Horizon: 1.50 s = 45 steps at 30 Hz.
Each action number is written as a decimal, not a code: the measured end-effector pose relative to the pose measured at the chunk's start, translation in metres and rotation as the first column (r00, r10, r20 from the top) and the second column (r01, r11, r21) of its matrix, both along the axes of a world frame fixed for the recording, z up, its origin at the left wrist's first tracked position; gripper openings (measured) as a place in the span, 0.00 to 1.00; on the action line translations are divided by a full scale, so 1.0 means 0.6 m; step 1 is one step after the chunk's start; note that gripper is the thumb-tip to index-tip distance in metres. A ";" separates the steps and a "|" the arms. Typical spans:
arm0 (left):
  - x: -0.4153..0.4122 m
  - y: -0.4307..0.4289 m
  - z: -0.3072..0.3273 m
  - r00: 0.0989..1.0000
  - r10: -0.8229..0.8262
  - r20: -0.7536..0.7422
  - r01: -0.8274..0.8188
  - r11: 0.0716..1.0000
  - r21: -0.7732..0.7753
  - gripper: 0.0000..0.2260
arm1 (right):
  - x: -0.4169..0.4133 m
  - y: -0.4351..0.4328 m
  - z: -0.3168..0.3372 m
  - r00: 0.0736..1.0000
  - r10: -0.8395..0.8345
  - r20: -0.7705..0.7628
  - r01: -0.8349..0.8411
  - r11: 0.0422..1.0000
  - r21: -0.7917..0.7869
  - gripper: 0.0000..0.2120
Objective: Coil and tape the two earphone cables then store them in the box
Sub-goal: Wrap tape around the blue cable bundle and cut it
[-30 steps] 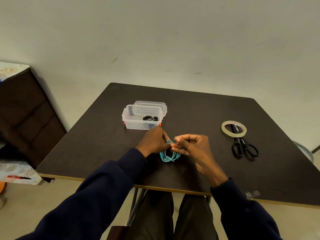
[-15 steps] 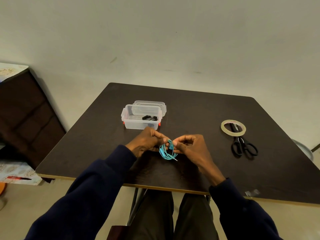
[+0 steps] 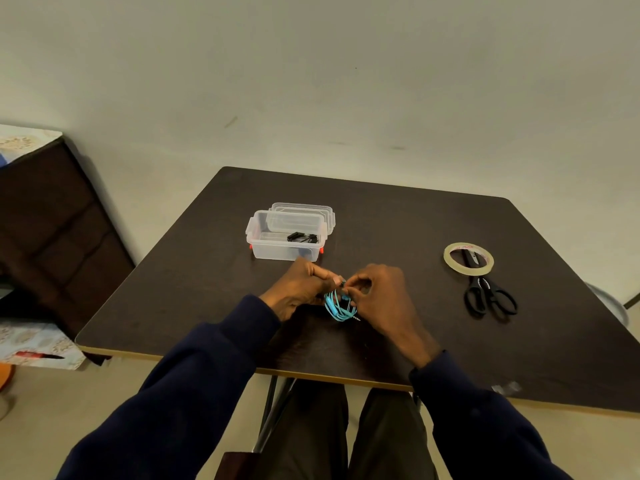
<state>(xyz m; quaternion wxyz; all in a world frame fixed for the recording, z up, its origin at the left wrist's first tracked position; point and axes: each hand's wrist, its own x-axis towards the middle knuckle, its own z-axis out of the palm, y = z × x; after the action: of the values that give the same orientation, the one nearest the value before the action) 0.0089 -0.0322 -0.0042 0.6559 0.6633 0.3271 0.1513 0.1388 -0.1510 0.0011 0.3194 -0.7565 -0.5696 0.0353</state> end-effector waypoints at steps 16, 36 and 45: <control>0.002 -0.007 0.006 0.988 -0.129 -0.090 0.153 0.914 0.375 0.09 | 0.000 0.003 0.014 0.914 0.087 0.397 -0.070 0.996 -0.058 0.06; -0.008 -0.014 -0.010 0.997 -0.012 0.071 -0.032 0.809 0.588 0.08 | 0.024 0.004 0.032 0.978 0.081 -0.193 -0.070 0.995 0.065 0.06; -0.013 -0.010 -0.016 0.996 0.030 0.083 -0.072 0.821 0.567 0.08 | 0.016 0.012 0.009 0.932 -0.012 -0.363 0.042 0.996 0.074 0.03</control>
<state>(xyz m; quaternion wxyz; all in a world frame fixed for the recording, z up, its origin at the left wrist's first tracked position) 0.0009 -0.0380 -0.0140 0.4351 0.8140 0.2612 0.2825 0.1482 -0.1437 0.0063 0.4498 -0.7312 -0.4914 0.1468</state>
